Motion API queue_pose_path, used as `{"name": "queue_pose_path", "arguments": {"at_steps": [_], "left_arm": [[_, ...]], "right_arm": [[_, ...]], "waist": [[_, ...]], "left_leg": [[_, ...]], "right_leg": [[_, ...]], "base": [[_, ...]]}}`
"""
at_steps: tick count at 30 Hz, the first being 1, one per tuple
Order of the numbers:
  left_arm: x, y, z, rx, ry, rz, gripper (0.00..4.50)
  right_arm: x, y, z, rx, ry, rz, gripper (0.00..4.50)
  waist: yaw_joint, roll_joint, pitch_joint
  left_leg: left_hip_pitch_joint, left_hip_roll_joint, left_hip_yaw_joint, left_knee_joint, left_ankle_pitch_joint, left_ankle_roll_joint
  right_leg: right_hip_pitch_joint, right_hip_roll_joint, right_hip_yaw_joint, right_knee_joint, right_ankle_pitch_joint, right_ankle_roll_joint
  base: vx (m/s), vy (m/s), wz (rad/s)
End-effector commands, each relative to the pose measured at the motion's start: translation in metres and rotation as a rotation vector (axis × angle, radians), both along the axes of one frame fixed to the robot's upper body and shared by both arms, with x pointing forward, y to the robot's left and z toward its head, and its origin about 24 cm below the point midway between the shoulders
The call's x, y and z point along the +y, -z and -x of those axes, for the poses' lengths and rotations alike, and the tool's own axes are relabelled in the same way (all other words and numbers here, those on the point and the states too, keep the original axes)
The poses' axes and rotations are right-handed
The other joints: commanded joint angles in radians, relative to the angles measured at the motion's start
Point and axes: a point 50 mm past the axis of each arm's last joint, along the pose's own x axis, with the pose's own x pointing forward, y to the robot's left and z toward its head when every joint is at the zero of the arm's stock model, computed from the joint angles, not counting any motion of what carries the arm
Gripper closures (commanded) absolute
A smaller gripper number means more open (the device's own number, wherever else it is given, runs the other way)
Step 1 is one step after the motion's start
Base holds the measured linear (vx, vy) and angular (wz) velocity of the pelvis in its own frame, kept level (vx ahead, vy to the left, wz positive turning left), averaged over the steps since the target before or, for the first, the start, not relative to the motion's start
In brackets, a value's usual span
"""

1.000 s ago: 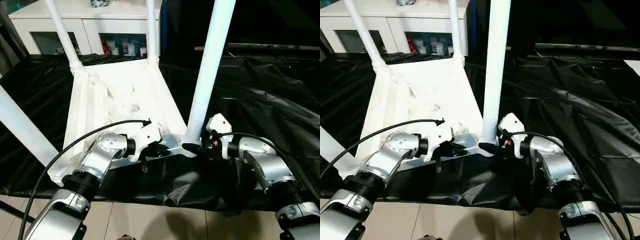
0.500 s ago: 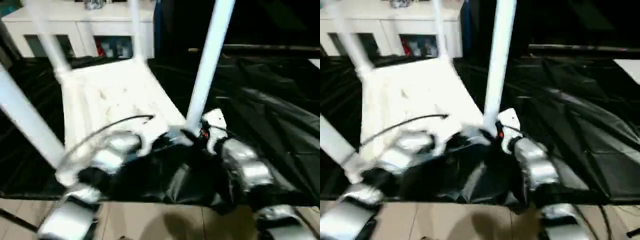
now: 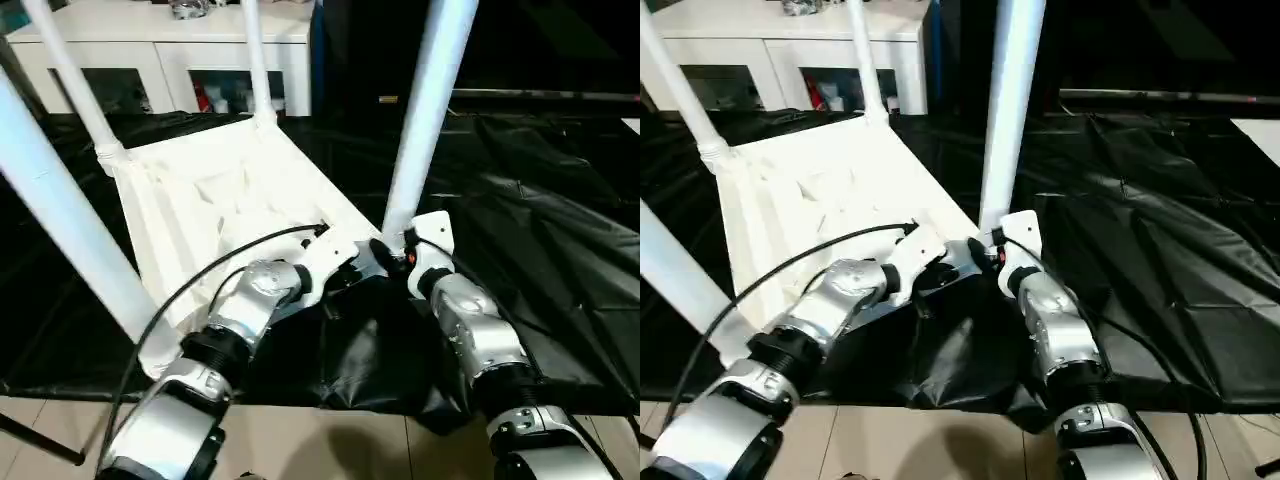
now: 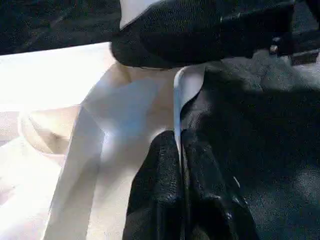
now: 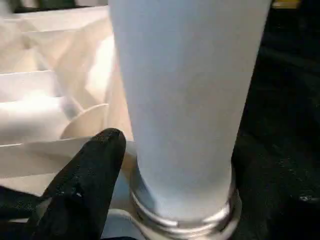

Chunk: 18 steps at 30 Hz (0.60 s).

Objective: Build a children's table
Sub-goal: Rotate leg to tighten

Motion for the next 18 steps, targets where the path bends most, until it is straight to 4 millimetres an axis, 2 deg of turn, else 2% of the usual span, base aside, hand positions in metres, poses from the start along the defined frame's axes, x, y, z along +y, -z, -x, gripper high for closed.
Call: {"name": "queue_pose_path", "arguments": {"at_steps": [1,3,4,5,6,10,13,14,16,18], "left_arm": [[-0.003,-0.003,0.006,-0.019,0.095,0.052,4.50],[0.006,-0.004,0.010,-0.012,0.143,0.056,4.50],[0.009,-0.004,0.012,-0.003,0.169,0.060,4.50],[0.014,-0.005,0.015,0.008,0.195,0.064,4.50],[0.016,-0.005,0.016,0.014,0.210,0.067,4.50],[0.028,-0.006,0.022,0.034,0.284,0.053,4.50],[0.033,-0.007,0.025,0.047,0.313,0.054,4.50],[0.034,-0.007,0.026,0.054,0.321,0.056,4.50],[0.035,-0.007,0.027,0.056,0.324,0.057,4.50],[0.035,-0.007,0.029,0.058,0.325,0.058,4.50]], "right_arm": [[0.008,-0.008,0.002,-0.025,-0.124,-0.012,0.70],[0.000,-0.011,0.005,-0.018,-0.231,0.030,0.61],[-0.004,-0.011,0.008,-0.010,-0.282,0.045,0.43],[-0.008,-0.012,0.011,0.005,-0.340,0.047,0.34],[-0.010,-0.013,0.012,0.015,-0.374,0.043,0.34],[-0.024,-0.015,0.021,0.046,-0.529,0.104,0.34],[-0.030,-0.015,0.022,0.072,-0.562,0.121,0.34],[-0.030,-0.016,0.022,0.072,-0.569,0.131,0.34],[-0.030,-0.016,0.021,0.073,-0.571,0.135,0.34],[-0.029,-0.016,0.021,0.074,-0.571,0.140,0.48]], "waist": [[0.002,-0.018,-0.069],[0.004,-0.018,-0.067],[0.004,-0.020,-0.065],[0.006,-0.019,-0.066],[0.009,-0.017,-0.066],[0.017,-0.018,-0.067],[0.016,-0.019,-0.068],[0.016,-0.025,-0.067],[0.017,-0.021,-0.067],[0.017,-0.023,-0.068]], "left_leg": [[0.014,0.010,-0.001,-0.063,-0.285,0.039],[0.014,0.012,-0.001,-0.064,-0.288,0.043],[0.012,0.014,-0.001,-0.066,-0.290,0.046],[0.013,0.015,-0.001,-0.066,-0.287,0.047],[0.016,0.017,0.000,-0.064,-0.292,0.047],[0.015,0.020,0.002,-0.064,-0.284,0.045],[0.014,0.020,0.001,-0.064,-0.282,0.040],[0.015,0.019,0.003,-0.063,-0.281,0.042],[0.014,0.020,0.002,-0.063,-0.271,0.042],[0.014,0.020,0.002,-0.062,-0.258,0.044]], "right_leg": [[0.046,-0.043,0.028,-0.080,-0.301,-0.190],[0.047,-0.041,0.027,-0.080,-0.314,-0.189],[0.048,-0.041,0.028,-0.078,-0.314,-0.189],[0.047,-0.043,0.028,-0.078,-0.315,-0.189],[0.044,-0.042,0.029,-0.078,-0.320,-0.193],[0.043,-0.042,0.029,-0.072,-0.296,-0.205],[0.043,-0.043,0.030,-0.070,-0.293,-0.209],[0.042,-0.043,0.030,-0.071,-0.294,-0.210],[0.042,-0.044,0.030,-0.069,-0.296,-0.211],[0.042,-0.044,0.030,-0.067,-0.280,-0.214]], "base": [[0.000,0.000,0.00],[0.000,0.000,0.00],[0.000,0.000,0.00],[0.000,0.000,0.00],[0.000,0.000,0.00],[0.000,0.000,0.00],[0.000,0.000,0.00],[0.000,0.000,0.00],[0.000,0.000,0.00],[0.000,0.000,0.00]]}}
